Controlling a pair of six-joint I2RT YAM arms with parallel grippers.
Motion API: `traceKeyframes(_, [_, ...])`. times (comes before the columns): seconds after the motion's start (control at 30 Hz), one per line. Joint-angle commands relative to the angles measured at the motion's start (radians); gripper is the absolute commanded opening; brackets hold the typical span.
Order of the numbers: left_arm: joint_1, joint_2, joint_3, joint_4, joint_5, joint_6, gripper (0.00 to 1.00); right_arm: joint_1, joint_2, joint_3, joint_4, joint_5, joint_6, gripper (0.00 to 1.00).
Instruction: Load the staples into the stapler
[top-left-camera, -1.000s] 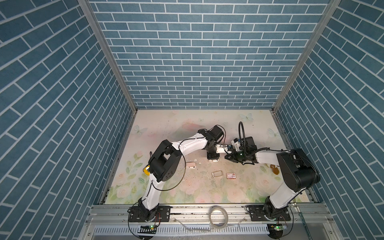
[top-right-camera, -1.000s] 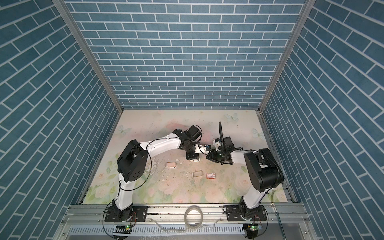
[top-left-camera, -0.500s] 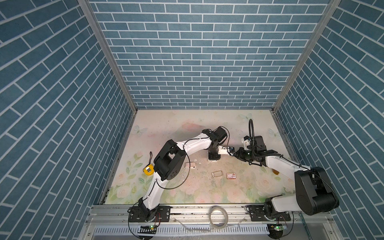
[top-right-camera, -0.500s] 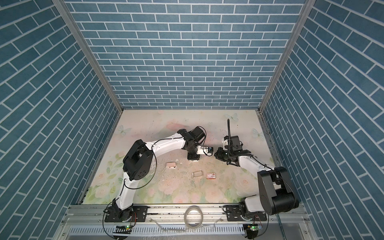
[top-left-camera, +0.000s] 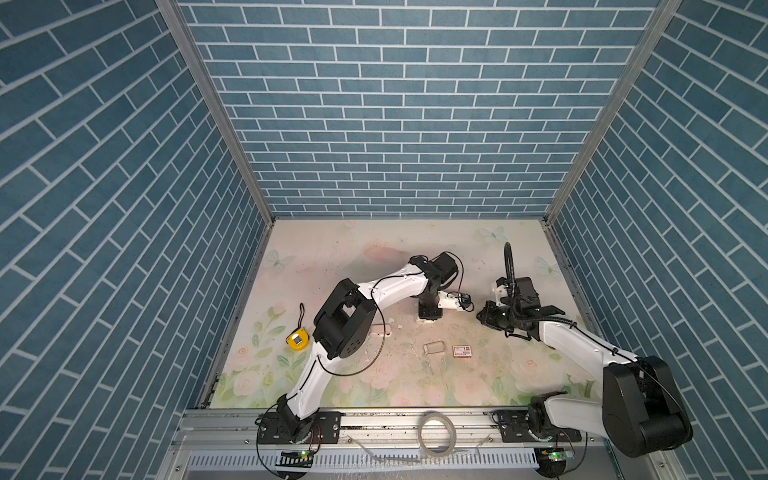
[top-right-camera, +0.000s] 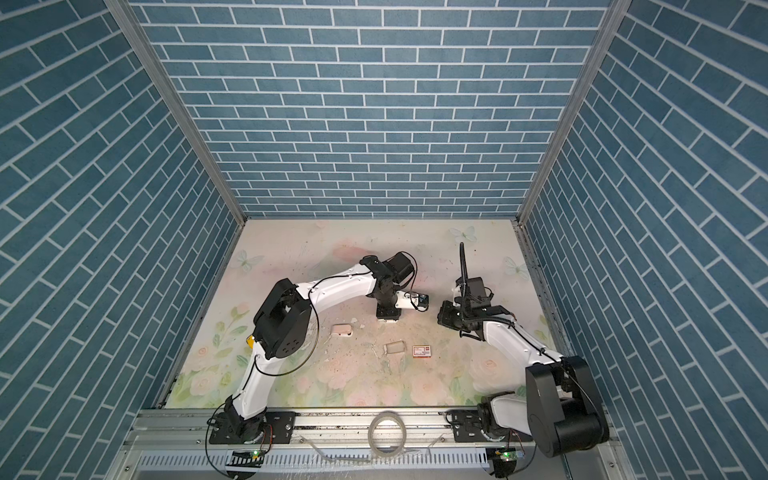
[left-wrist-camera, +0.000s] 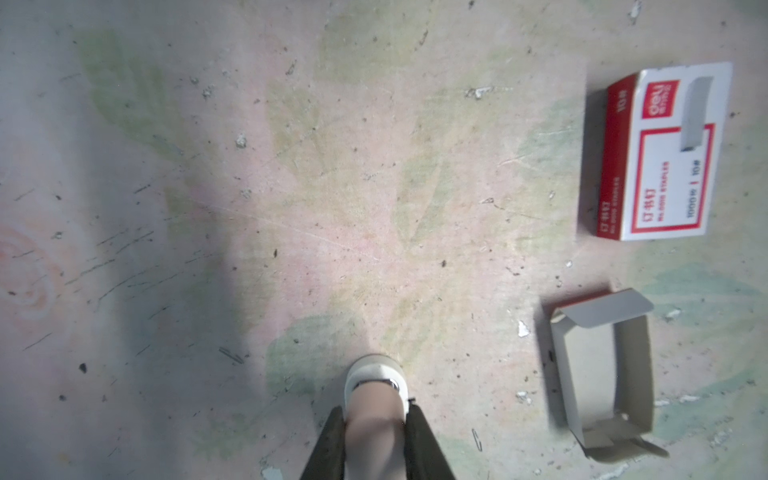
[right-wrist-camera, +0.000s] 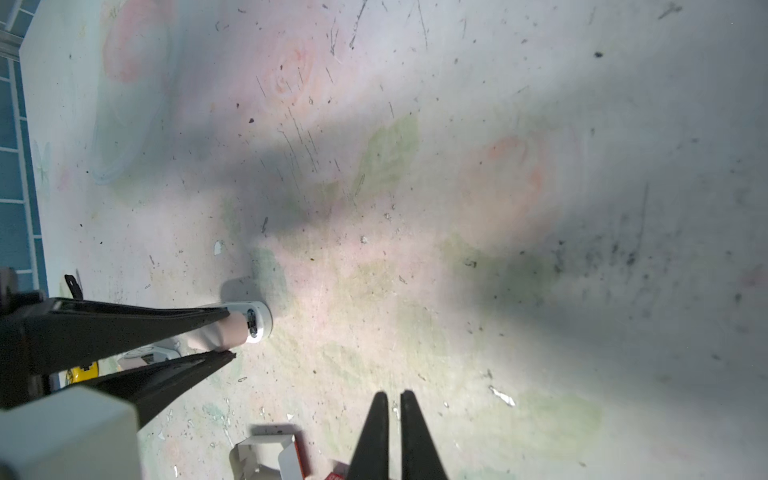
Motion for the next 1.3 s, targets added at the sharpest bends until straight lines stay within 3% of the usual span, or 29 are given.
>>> traceKeyframes(0.0, [-0.017, 0.125, -0.054, -0.066, -0.034, 0.018, 0.01, -0.008, -0.029, -0.012, -0.047, 0.037, -0.026, 0.1])
traceKeyframes(1.27, [-0.058, 0.219, -0.05, -0.139, -0.065, 0.019, 0.0, -0.013, -0.1, -0.054, -0.082, 0.052, -0.026, 0.09])
